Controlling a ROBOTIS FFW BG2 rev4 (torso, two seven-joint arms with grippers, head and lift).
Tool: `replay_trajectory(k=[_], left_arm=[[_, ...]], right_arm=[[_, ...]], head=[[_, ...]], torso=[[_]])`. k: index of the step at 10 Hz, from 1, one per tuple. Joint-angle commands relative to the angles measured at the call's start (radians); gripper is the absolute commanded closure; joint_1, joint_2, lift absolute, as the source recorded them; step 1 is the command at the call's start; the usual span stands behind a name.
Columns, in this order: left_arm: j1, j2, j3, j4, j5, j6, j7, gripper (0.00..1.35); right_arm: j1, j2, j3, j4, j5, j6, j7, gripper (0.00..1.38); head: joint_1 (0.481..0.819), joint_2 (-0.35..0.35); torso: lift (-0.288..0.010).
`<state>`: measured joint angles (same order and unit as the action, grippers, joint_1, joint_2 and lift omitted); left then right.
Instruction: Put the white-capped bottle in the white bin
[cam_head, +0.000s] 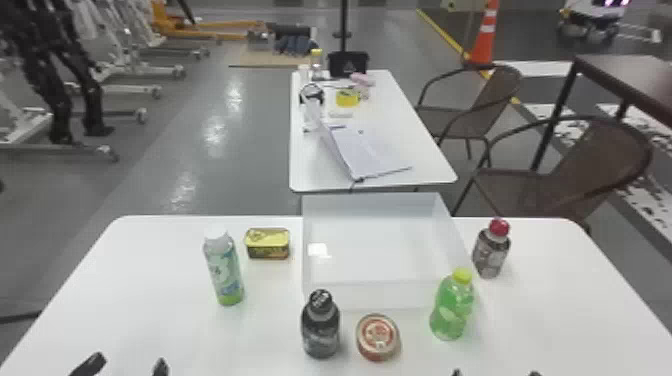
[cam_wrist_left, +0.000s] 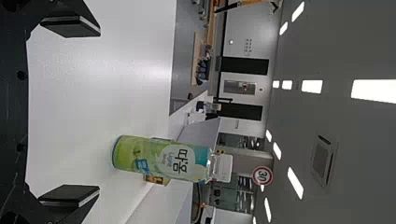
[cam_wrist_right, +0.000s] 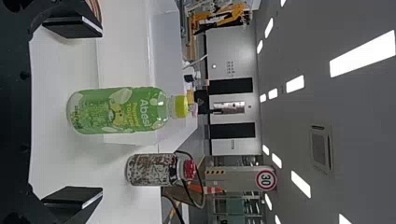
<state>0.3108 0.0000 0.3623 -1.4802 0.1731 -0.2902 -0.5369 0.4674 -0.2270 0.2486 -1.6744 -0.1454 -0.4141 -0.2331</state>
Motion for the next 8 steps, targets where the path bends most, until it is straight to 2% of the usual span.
replay_trajectory(k=[1,5,8], left_arm=[[-0.005,-0.003,-0.003,0.001,-0.006,0.002,0.0,0.12],[-0.045,-0.003,-0.028,0.038,-0.02,0.013,-0.012,0.12],[-0.128,-0.003,-0.051,0.115,-0.041,0.019,-0.038,0.12]], right_arm=[[-0.001,0.0,0.001,0.001,-0.002,0.0,0.0,0.1],[-0.001,0.0,0.001,0.004,-0.003,0.0,0.0,0.1],[-0.004,0.002,0.005,0.005,-0.005,0.0,0.001,0.1]], head=[[0.549,0.0],[0.549,0.0],[0.549,0.0]], torso=[[-0.1],[-0.1],[-0.1]])
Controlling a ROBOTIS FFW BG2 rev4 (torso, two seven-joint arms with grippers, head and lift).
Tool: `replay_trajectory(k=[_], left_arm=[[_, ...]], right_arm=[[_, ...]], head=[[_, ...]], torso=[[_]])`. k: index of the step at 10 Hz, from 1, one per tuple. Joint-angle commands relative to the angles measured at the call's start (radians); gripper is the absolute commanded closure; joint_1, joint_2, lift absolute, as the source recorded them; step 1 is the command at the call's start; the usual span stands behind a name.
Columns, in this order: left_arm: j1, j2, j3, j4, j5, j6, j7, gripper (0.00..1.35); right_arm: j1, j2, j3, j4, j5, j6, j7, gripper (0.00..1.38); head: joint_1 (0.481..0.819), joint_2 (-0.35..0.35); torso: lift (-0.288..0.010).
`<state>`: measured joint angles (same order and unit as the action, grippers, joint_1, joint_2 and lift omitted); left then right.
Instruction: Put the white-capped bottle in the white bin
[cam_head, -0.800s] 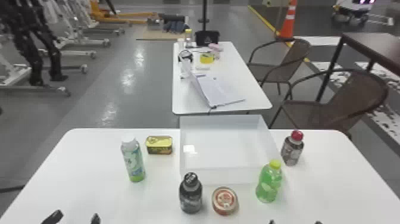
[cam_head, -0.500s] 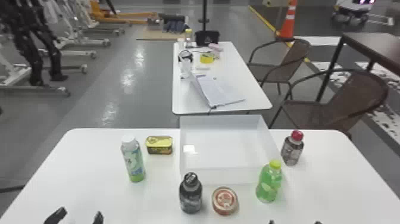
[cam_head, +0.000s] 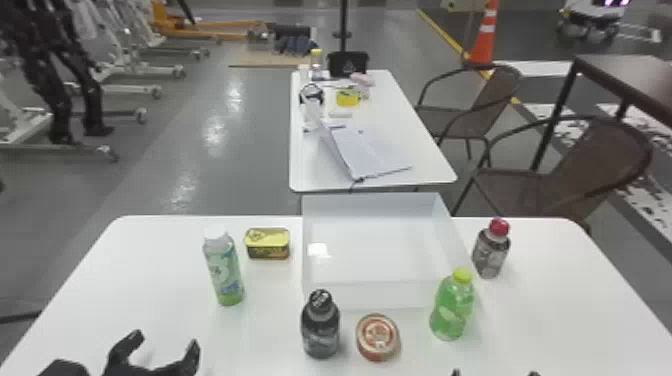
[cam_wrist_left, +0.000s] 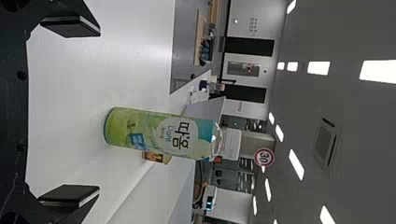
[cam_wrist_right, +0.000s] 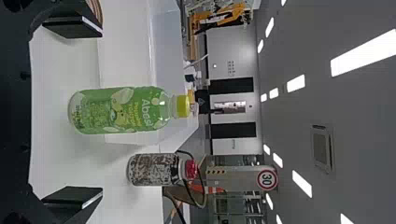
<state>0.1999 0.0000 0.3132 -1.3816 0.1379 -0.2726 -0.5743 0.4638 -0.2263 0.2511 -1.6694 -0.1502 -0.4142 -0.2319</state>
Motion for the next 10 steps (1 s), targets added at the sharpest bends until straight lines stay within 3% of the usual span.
replay_trajectory(k=[1,10], left_arm=[[-0.045,-0.003,-0.003,0.039,-0.018,0.006,-0.01,0.11],[-0.304,0.006,-0.074,0.288,-0.057,-0.016,-0.033,0.09]], right_arm=[[-0.004,0.001,0.004,0.002,-0.002,0.0,0.0,0.1],[-0.024,0.001,0.017,0.017,-0.009,0.0,0.006,0.1]], head=[[0.549,0.0],[0.549,0.0]], torso=[[-0.1],[-0.1]])
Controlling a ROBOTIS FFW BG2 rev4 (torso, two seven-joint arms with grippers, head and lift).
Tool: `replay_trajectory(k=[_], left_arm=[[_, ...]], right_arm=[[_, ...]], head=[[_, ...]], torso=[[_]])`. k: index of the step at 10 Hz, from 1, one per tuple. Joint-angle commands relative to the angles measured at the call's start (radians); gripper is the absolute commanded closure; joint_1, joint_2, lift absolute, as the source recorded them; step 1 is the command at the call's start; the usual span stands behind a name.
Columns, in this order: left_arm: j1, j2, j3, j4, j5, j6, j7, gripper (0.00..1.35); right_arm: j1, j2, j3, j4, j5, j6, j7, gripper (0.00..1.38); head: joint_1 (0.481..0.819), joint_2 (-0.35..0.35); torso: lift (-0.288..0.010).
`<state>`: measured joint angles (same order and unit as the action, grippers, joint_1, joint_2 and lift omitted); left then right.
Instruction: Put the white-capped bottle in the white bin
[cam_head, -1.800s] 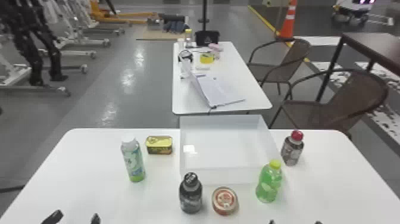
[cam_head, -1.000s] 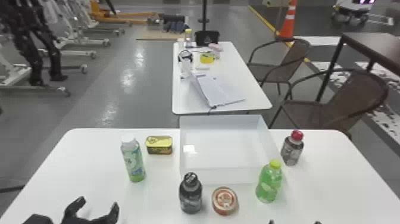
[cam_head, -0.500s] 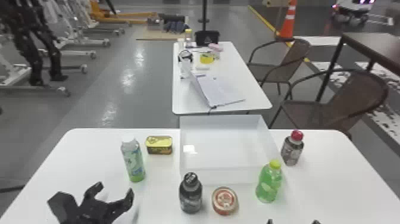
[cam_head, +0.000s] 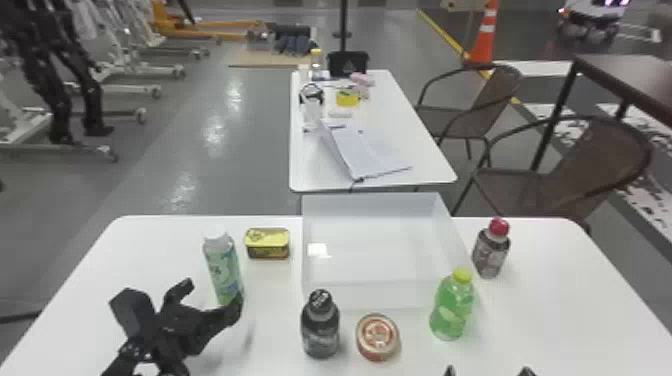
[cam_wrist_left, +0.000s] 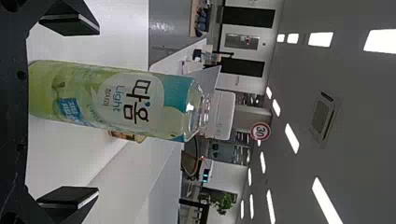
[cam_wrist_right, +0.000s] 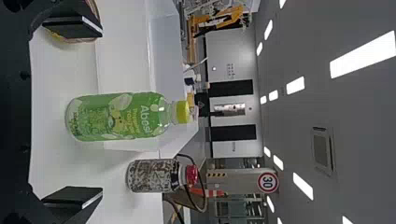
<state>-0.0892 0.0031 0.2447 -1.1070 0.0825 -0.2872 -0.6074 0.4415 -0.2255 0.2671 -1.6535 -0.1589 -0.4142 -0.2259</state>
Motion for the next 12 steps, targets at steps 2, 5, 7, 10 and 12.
replay_trajectory(k=[2,5,7,10,12], left_arm=[[-0.047,0.012,-0.018,0.047,0.003,-0.001,0.0,0.09],[-0.072,0.017,-0.031,0.082,0.019,0.01,0.0,0.09],[-0.116,0.023,-0.038,0.147,-0.003,-0.003,-0.002,0.09],[-0.161,0.032,-0.024,0.203,-0.032,-0.015,0.002,0.09],[-0.167,0.034,-0.015,0.214,-0.041,-0.018,0.005,0.26]], right_arm=[[-0.01,0.0,0.004,0.006,-0.004,0.0,0.011,0.1],[-0.015,0.0,0.004,0.011,-0.005,0.0,0.013,0.1],[-0.018,0.002,0.006,0.011,-0.005,0.0,0.016,0.1],[-0.021,0.005,0.006,0.015,-0.005,0.0,0.02,0.1],[-0.023,0.006,0.006,0.017,-0.005,0.0,0.022,0.1]], head=[[0.549,0.0],[0.549,0.0],[0.549,0.0],[0.549,0.0],[0.549,0.0]], torso=[[-0.1],[-0.1],[-0.1],[-0.1],[-0.1]])
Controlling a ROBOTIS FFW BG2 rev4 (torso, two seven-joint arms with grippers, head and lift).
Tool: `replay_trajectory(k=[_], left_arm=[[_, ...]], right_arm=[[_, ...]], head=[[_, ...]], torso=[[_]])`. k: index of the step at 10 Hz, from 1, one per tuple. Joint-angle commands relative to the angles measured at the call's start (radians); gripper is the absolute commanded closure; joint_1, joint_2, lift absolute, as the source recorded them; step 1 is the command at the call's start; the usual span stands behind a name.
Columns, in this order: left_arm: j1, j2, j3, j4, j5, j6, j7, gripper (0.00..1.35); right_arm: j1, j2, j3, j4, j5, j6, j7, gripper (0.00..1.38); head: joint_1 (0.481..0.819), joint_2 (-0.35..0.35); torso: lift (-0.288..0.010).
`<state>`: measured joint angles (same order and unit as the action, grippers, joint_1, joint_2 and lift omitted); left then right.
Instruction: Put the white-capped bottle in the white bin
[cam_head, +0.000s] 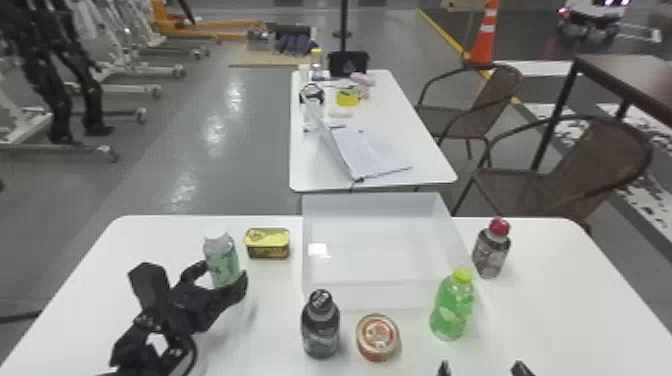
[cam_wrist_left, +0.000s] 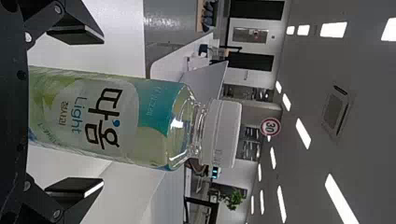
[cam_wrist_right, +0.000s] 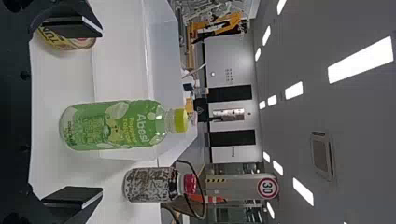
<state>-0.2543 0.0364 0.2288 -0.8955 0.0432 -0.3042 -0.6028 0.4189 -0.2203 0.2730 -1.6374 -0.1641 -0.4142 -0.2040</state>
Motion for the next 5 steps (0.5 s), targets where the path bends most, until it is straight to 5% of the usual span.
replay_trajectory(k=[1,2,5], left_arm=[[-0.002,0.0,0.004,0.012,-0.002,-0.024,0.006,0.55],[0.0,-0.001,0.007,0.017,0.003,-0.041,0.017,0.77],[-0.002,0.005,-0.005,0.017,-0.005,-0.056,0.02,0.82]], right_arm=[[0.0,0.002,0.0,0.001,0.0,0.0,0.0,0.1],[0.0,0.004,0.0,0.002,0.0,0.0,0.0,0.1],[0.0,0.004,0.0,0.002,-0.002,0.0,0.0,0.1]], head=[[0.549,0.0],[0.549,0.0],[0.549,0.0]], torso=[[-0.1],[-0.1],[-0.1]])
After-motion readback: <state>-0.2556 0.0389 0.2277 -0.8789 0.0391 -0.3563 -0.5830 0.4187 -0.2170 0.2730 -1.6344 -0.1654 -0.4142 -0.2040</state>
